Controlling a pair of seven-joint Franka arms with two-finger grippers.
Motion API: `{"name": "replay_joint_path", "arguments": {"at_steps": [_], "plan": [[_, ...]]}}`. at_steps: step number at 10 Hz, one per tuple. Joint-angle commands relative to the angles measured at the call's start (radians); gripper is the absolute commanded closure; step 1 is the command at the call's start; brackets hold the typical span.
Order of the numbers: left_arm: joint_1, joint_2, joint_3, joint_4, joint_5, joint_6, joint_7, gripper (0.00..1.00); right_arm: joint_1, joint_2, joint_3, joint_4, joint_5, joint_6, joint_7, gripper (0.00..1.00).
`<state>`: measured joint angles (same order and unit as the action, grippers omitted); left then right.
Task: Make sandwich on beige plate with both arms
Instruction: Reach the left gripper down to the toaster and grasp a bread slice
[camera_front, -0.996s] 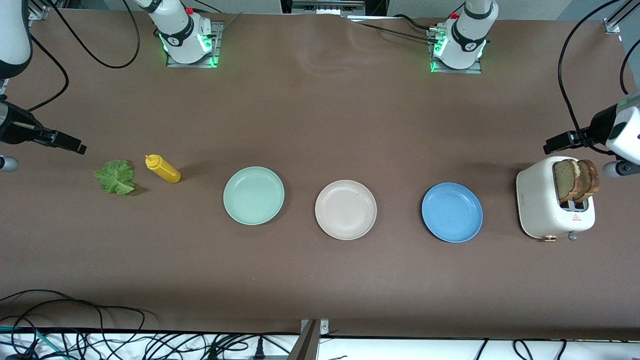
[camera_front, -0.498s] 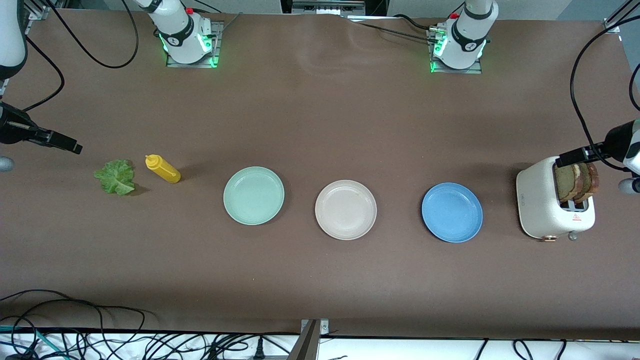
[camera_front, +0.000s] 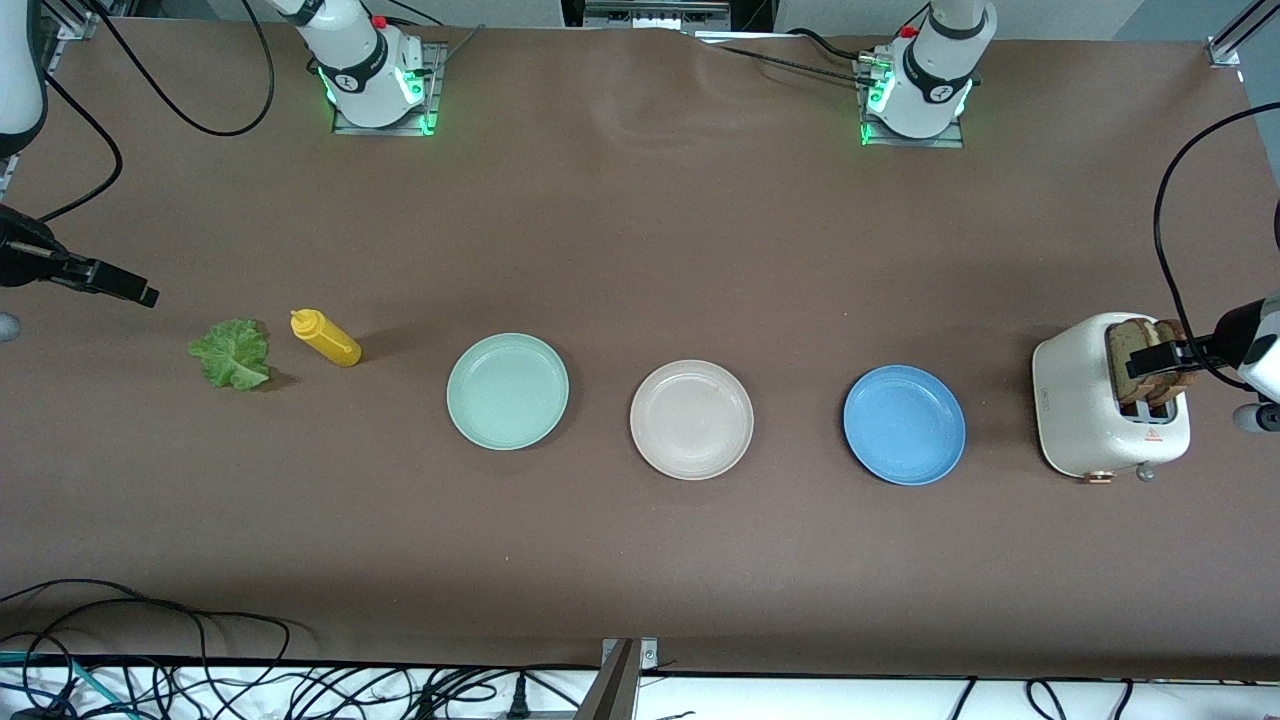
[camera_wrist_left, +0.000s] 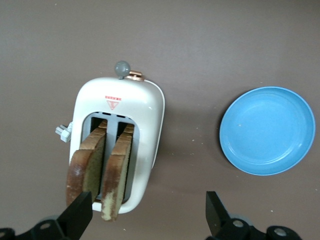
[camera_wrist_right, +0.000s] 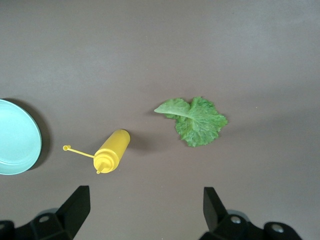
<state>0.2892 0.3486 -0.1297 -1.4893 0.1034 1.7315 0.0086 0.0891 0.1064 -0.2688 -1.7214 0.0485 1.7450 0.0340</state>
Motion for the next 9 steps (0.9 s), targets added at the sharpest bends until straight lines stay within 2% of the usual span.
{"name": "replay_joint_path", "arguments": {"at_steps": [1,4,9], "plan": [[0.027,0.062,-0.007,0.032,0.003,0.028,0.024,0.0,-0.005,-0.013,0.002,-0.007,-0.01,-0.005,-0.014,0.0],[0.047,0.11,-0.007,0.027,-0.031,0.042,0.021,0.0,-0.003,-0.013,0.002,-0.007,-0.01,-0.005,-0.013,0.0],[0.054,0.107,-0.007,-0.011,-0.033,0.019,0.007,0.0,-0.003,-0.013,0.002,-0.006,-0.01,-0.005,-0.013,0.0]]}}
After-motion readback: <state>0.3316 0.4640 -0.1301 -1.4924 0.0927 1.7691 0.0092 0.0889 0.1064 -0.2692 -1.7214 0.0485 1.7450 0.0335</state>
